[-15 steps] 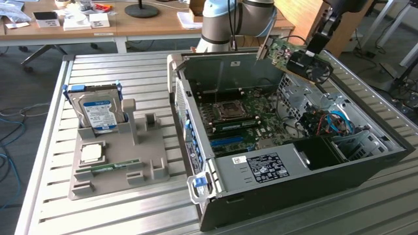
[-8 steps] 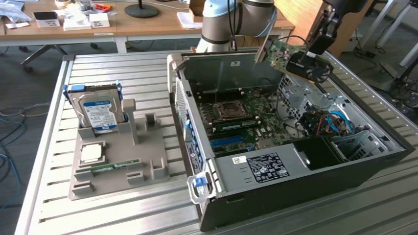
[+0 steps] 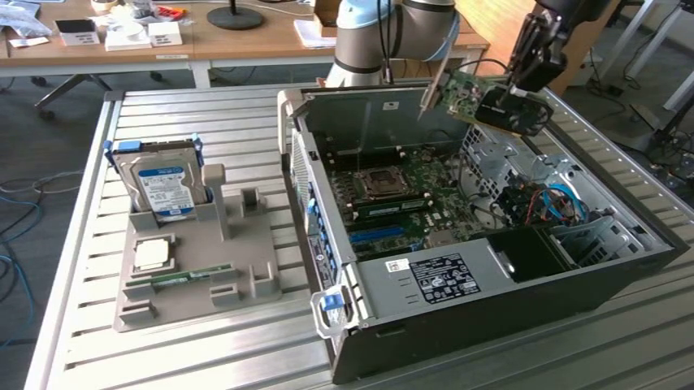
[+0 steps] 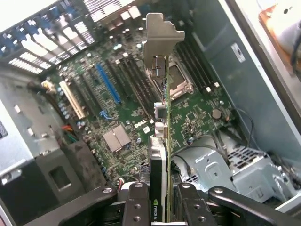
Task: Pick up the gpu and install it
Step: 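Insert the gpu into the slot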
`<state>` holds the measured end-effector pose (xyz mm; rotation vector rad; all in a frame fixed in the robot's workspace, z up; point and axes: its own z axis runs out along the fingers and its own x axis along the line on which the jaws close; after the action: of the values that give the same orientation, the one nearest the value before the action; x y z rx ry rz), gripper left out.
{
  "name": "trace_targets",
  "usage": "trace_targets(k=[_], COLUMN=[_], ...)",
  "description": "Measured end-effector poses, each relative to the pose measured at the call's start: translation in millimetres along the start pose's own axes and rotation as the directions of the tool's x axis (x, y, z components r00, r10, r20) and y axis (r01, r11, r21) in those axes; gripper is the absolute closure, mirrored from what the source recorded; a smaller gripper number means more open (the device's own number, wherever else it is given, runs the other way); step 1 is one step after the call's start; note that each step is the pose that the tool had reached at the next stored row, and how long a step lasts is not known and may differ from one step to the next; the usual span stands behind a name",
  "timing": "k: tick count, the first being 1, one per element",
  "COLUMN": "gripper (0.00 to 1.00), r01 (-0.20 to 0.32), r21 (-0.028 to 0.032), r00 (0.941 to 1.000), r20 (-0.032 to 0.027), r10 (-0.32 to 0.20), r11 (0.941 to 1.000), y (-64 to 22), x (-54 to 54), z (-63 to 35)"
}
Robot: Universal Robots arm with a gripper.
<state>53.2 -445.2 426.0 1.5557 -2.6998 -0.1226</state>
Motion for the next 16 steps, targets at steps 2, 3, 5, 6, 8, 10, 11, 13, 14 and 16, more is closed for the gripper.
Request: trace_targets(k=[2,3,5,6,8,10,11,13,14,16], gripper=[0.73,0.73,0.73,0.73,0.73,0.73,0.73,0.73,0.73,0.73], r01=[0.036,0.054,0.089,0.108,0.143,0.176,0.192,0.228,0.246,0.280], r21=[-0.0006,-0.0009,-0.0013,-0.0016,-0.0023,-0.0030,-0.0034,-0.0044,-0.0051,-0.0064], r00=[0.9994,0.9985,0.9960,0.9941,0.9896,0.9843,0.9812,0.9734,0.9691,0.9596], r20=[-0.0032,-0.0048,-0.0084,-0.0103,-0.0138,-0.0173,-0.0190,-0.0226,-0.0240,-0.0267], r10=[-0.036,-0.054,-0.089,-0.108,-0.143,-0.176,-0.192,-0.228,-0.246,-0.280], r11=[0.9994,0.9986,0.9960,0.9941,0.9897,0.9845,0.9814,0.9736,0.9694,0.9600], y=[0.0,0.0,0.0,-0.1,-0.1,-0.1,-0.1,-0.2,-0.2,-0.2], x=[0.0,0.0,0.0,0.0,0.0,0.0,0.0,0.0,0.0,0.1], z=[0.1,0.2,0.5,0.6,0.9,1.2,1.3,1.7,1.9,2.3])
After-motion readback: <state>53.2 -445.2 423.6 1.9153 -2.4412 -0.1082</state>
